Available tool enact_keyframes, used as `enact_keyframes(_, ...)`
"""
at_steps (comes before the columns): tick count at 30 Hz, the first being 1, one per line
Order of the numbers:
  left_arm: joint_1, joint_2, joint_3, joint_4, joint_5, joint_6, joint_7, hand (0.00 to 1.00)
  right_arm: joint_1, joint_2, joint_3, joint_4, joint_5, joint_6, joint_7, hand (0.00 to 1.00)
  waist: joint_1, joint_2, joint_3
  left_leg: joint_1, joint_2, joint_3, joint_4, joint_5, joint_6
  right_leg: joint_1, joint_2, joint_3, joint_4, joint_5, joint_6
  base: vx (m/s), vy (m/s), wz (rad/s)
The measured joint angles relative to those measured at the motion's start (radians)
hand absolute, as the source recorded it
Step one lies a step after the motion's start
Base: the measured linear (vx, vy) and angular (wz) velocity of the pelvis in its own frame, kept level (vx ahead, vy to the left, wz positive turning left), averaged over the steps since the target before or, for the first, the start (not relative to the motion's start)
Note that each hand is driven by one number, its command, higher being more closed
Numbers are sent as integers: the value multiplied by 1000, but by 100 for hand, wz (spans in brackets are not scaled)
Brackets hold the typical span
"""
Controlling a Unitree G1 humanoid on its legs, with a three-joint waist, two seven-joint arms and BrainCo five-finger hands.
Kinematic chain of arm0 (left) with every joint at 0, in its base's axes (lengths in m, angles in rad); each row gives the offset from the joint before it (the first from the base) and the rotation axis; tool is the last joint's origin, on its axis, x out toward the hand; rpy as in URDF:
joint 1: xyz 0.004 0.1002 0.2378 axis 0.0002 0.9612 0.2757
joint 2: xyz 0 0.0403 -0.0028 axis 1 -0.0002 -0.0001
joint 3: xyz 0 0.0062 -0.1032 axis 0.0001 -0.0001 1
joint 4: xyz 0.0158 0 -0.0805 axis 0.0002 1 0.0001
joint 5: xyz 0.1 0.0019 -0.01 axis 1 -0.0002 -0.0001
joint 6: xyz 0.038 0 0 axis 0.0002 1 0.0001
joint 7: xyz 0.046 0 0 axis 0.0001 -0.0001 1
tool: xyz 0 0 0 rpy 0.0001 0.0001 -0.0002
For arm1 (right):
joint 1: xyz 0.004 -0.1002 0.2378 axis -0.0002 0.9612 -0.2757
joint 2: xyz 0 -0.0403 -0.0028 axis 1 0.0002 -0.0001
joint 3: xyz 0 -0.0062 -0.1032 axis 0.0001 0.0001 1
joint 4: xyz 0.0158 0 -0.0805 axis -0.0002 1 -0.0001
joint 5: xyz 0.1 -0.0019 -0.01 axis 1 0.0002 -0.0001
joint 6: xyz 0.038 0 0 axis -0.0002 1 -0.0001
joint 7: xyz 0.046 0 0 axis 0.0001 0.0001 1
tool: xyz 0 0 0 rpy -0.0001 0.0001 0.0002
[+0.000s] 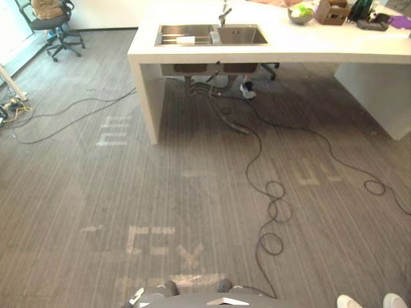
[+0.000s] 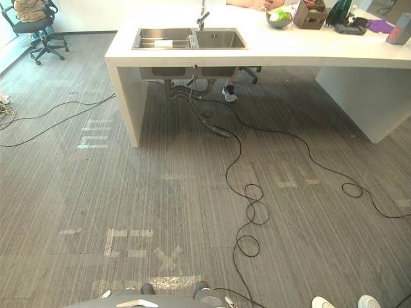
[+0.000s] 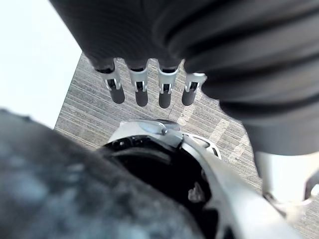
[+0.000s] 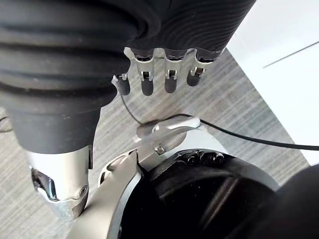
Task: Walk over to the sink, pick up the cup, carry it to the dishwasher, place the cup inside the dishwasher, then close the dishwasher door
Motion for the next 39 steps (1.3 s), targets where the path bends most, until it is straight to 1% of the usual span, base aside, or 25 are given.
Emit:
enact_keyframes(1,-1,-1,-1,10,-35,2,-33,0,2,1,1,0,1,-12,2,0,-1,-5,3,21,-1,-1,-17,5,-3,22,4,-12,-17,2,2,55,-4,3)
enact_keyframes(2,0,2,-5,15,-76,10,-44,0,1,2,4,-1,1,-28,2,0,-3,2,0,38,-1,-4,-27,6,-5,43,5,-27,-31,3,3,68,-1,7)
enact_keyframes(3,2,5,-8,16,-92,13,-44,0,1,2,5,-3,3,-36,2,0,-4,1,-1,39,-2,-9,-29,7,-5,47,6,-34,-37,3,3,71,2,22)
enact_keyframes(4,1,9,-19,16,-101,16,-44,0,-1,1,21,-6,15,-55,-1,0,-7,-4,1,39,-7,-31,-44,14,-9,55,5,-60,-45,2,5,67,9,47)
enact_keyframes(5,-5,18,-43,12,-101,17,-44,0,-8,0,37,-5,45,-74,-10,0,-10,3,-4,38,-13,-57,-60,31,-6,61,5,-90,-51,2,10,99,9,60)
enact_keyframes(7,-21,31,-64,7,-98,23,-45,0,-42,4,41,-4,74,-92,-35,0,-11,-4,-3,31,-18,-95,-80,52,1,65,4,-131,-55,4,10,92,11,64)
enact_keyframes(9,-33,40,-91,0,-69,8,-51,0,-86,10,40,-4,84,-116,-49,0,2,-8,0,27,-19,-111,-80,61,6,70,4,-140,-56,5,12,38,4,33)
enact_keyframes(10,-42,38,-119,-2,-25,-19,-53,0,-123,14,39,-5,84,-133,-51,0,16,-7,0,32,-20,-113,-80,61,6,74,5,-142,-56,4,14,23,8,11)
enact_keyframes(11,-48,38,-133,-18,28,-67,-46,0,-166,24,40,-7,79,-155,-52,0,21,-6,-1,33,-20,-116,-80,61,6,76,5,-144,-56,3,15,17,12,8)
enact_keyframes(12,-50,38,-138,-42,41,-95,-38,0,-187,32,40,-11,79,-164,-56,0,23,-6,0,32,-21,-118,-80,62,6,76,5,-146,-57,3,15,-1,13,13)
enact_keyframes(14,-101,24,-158,-98,83,-177,45,0,-245,65,42,-22,71,-203,-74,0,27,-6,0,25,-23,-135,-80,66,4,76,5,-155,-57,3,15,-16,15,18)
enact_keyframes(15,-112,19,-157,-120,87,-197,64,0,-253,70,42,-28,62,-209,-76,0,28,-6,0,23,-24,-136,-81,67,5,74,5,-155,-57,3,14,-23,25,8)
enact_keyframes(16,-139,-4,-157,-158,108,-226,113,0,-267,78,44,-39,37,-226,-91,0,32,-6,0,20,-24,-135,-84,69,7,74,5,-153,-57,5,13,0,0,0)
enact_keyframes(17,-158,-15,-157,-168,113,-239,133,0,-276,79,44,-41,33,-234,-95,0,33,-6,0,18,-25,-135,-85,70,9,73,5,-153,-57,5,12,0,0,0)
enact_keyframes(19,-209,-35,-156,-204,125,-252,190,0,-284,73,43,-40,5,-233,-119,0,34,-9,0,16,-26,-135,-85,71,10,68,7,-145,-56,7,9,-20,29,-8)
enact_keyframes(20,-218,-34,-155,-208,125,-251,204,0,-284,68,42,-40,1,-231,-112,0,34,-9,0,14,-25,-134,-85,71,10,66,8,-141,-56,8,8,-9,28,-14)
enact_keyframes(22,-231,-31,-148,-217,134,-244,245,0,-277,37,40,-41,0,-223,-83,0,23,-9,0,9,-25,-128,-86,71,11,55,10,-132,-56,8,8,9,26,-11)
enact_keyframes(24,-227,-32,-149,-213,170,-243,276,0,-260,20,41,-41,-2,-218,-58,0,20,-9,0,10,-24,-128,-86,71,12,55,12,-129,-56,8,8,28,21,-4)
enact_keyframes(27,-194,-32,-150,-190,234,-337,362,0,-237,17,42,-41,0,-200,-40,0,22,-11,1,9,-21,-120,-86,71,12,49,22,-118,-56,9,6,24,11,-9)
enact_keyframes(28,-185,-32,-146,-190,245,-360,381,0,-230,22,43,-41,0,-200,-41,0,30,-11,2,8,-18,-109,-86,71,11,43,24,-107,-56,11,3,12,12,-22)
enact_keyframes(30,-175,-34,-147,-190,264,-370,392,0,-222,30,46,-42,0,-201,-47,0,29,-10,2,8,-16,-102,-86,71,11,40,25,-99,-56,13,1,12,17,-17)
enact_keyframes(33,-155,-55,-148,-186,262,-372,408,0,-200,34,71,-51,0,-202,-70,0,27,-10,2,16,-14,-87,-86,69,9,40,25,-85,-56,14,-2,10,28,-14)
enact_keyframes(35,-128,-77,-147,-185,218,-394,421,0,-163,40,76,-82,0,-202,-76,0,25,-11,3,22,-9,-76,-86,68,8,40,25,-74,-56,16,-4,9,30,-16)
enact_keyframes(37,-112,-84,-144,-185,198,-400,437,0,-144,49,76,-85,-2,-205,-82,0,26,-14,4,29,-6,-61,-86,66,5,41,27,-61,-56,17,-6,-4,18,-22)
enact_keyframes(39,-94,-94,-114,-185,180,-401,439,0,-131,52,81,-86,-24,-205,-82,0,26,-14,5,36,-4,-43,-86,63,1,39,29,-44,-56,16,-7,-8,19,-28)
